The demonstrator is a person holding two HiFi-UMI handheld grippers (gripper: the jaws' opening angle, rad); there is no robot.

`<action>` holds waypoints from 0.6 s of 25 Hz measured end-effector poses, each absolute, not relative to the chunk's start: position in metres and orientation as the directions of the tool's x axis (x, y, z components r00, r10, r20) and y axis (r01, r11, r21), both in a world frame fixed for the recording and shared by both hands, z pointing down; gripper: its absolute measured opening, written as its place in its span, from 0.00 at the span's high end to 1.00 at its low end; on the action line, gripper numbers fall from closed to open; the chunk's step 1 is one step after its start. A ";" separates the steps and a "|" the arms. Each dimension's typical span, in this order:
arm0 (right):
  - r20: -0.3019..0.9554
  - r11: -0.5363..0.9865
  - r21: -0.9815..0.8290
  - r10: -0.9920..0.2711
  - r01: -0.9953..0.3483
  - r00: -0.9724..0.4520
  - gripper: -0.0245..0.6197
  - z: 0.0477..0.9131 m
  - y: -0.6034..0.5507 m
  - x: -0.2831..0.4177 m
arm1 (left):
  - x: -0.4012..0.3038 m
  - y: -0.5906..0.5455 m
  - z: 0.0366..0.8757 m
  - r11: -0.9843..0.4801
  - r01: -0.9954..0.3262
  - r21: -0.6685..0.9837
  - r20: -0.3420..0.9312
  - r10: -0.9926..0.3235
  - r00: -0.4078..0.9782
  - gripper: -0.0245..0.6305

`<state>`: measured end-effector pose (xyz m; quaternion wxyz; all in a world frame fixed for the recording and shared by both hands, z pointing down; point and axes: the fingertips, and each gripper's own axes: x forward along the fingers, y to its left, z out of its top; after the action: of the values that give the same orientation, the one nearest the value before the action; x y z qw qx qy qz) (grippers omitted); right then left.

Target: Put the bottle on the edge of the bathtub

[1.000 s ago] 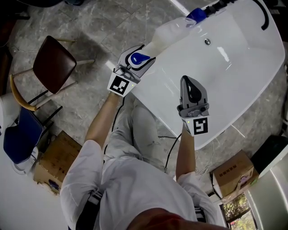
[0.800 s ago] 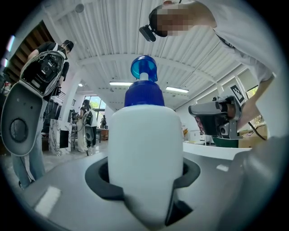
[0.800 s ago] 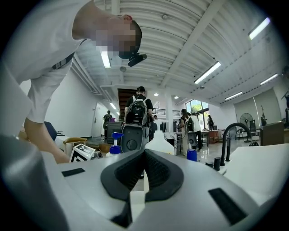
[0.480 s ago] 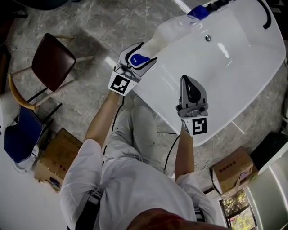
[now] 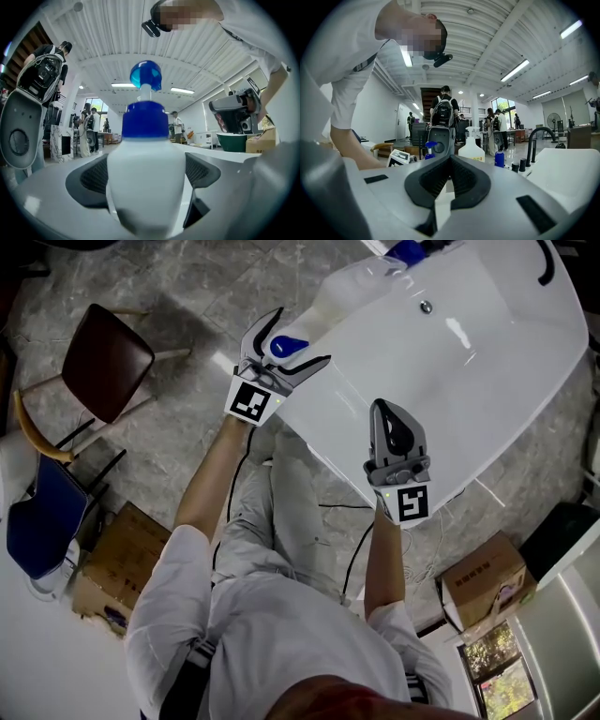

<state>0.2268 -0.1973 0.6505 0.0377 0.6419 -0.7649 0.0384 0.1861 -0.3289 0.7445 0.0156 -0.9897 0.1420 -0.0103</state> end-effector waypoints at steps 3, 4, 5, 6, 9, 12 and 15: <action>0.107 0.170 -0.020 -0.979 -0.985 -0.171 0.96 0.639 -0.190 0.220 | 0.182 -0.328 0.731 -0.959 -0.279 -0.052 0.014 -0.280 0.960 0.20; 0.106 0.173 -0.016 -0.979 -0.985 -0.174 0.96 0.635 -0.187 0.219 | 0.181 -0.327 0.726 -0.958 -0.280 -0.058 0.012 -0.281 0.960 0.20; 0.103 0.175 -0.013 -0.979 -0.985 -0.175 0.96 0.630 -0.184 0.217 | 0.179 -0.326 0.721 -0.958 -0.280 -0.065 0.011 -0.281 0.960 0.20; 0.101 0.174 -0.013 -0.980 -0.985 -0.174 0.96 0.625 -0.182 0.216 | 0.177 -0.325 0.715 -0.958 -0.278 -0.072 0.012 -0.280 0.960 0.20; 0.095 0.168 -0.016 -0.981 -0.986 -0.169 0.96 0.606 -0.173 0.215 | 0.172 -0.317 0.694 -0.959 -0.272 -0.085 0.019 -0.274 0.962 0.20; 0.092 0.175 -0.002 -0.980 -0.985 -0.174 0.96 0.585 -0.165 0.214 | 0.165 -0.310 0.668 -0.957 -0.277 -0.087 0.018 -0.279 0.960 0.20; 0.083 0.175 -0.003 -0.981 -0.985 -0.174 0.96 0.562 -0.166 0.214 | 0.160 -0.310 0.642 -0.956 -0.284 -0.081 0.022 -0.286 0.958 0.20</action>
<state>0.2142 -0.1663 0.5622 0.0308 0.6418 -0.7658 0.0280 0.1596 -0.3100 0.6423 0.0383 -0.9887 0.1441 -0.0167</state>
